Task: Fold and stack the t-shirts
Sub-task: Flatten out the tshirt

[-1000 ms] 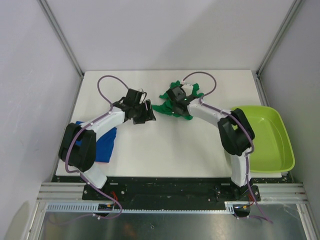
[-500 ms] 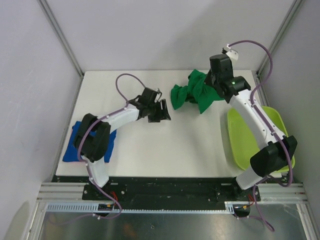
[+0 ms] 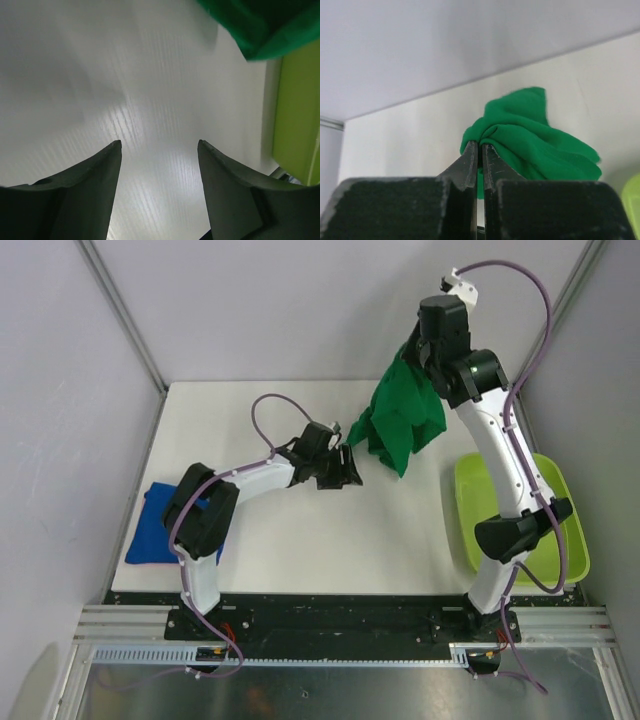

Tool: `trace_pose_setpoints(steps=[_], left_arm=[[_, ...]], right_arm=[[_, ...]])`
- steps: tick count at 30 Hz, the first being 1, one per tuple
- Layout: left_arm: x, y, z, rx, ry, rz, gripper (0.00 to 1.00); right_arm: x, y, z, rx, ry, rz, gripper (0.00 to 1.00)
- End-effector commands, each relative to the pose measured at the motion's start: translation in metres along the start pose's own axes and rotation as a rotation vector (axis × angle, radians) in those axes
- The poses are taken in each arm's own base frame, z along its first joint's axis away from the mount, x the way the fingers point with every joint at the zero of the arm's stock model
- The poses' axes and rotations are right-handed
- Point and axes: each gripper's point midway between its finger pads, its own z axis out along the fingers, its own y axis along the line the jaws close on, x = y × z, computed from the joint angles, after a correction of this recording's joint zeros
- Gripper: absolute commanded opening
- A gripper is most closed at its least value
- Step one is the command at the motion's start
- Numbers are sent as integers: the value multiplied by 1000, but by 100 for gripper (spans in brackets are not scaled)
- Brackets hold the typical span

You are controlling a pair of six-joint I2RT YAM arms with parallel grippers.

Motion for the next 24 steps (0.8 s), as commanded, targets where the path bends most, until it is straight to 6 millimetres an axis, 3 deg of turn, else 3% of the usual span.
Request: trace_pose_setpoints(steps=[1, 11, 17, 24], left_arm=[[-19, -26, -12, 99, -77, 5, 67], [-19, -41, -16, 211, -107, 64, 67], [-14, -48, -2, 296, -129, 113, 66], [-24, -65, 15, 378, -153, 179, 66]], right_arm=[[-46, 22, -27, -49, -107, 8, 0], [-51, 26, -23, -67, -122, 47, 0], [-48, 24, -16, -69, -108, 59, 0], [-43, 24, -12, -67, -92, 59, 0]])
